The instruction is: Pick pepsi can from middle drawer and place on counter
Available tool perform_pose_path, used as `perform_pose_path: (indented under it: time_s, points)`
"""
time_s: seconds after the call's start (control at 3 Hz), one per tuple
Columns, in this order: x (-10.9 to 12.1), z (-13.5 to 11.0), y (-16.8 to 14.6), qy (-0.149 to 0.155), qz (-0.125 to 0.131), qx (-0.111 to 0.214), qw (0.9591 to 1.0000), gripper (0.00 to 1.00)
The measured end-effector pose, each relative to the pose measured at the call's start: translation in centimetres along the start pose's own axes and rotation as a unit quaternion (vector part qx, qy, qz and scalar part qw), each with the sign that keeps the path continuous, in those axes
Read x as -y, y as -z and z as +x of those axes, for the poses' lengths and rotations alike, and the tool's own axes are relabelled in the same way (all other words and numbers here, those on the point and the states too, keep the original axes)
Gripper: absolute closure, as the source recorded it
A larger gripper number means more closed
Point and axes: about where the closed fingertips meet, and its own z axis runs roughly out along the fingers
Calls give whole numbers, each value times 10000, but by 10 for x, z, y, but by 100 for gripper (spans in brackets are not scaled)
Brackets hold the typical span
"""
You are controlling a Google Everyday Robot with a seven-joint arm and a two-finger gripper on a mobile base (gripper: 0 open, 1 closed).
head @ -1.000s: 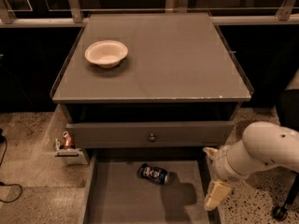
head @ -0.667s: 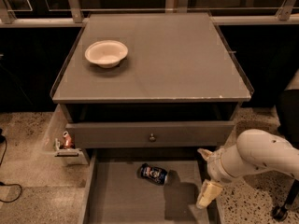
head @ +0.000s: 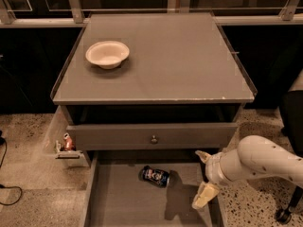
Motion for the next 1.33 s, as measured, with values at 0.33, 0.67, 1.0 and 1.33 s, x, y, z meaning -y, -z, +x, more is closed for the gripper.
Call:
perform_pose_path:
  time_s: [0.33, 0.67, 1.0, 1.33]
  points:
    - [18, -3, -48, -17, 56, 445, 9990, 0]
    - [30, -2, -101, -75, 14, 894, 9960, 0]
    - [30, -2, -101, -75, 13, 895, 9960, 0]
    - [25, 2, -119, -249, -146, 950, 9951, 0]
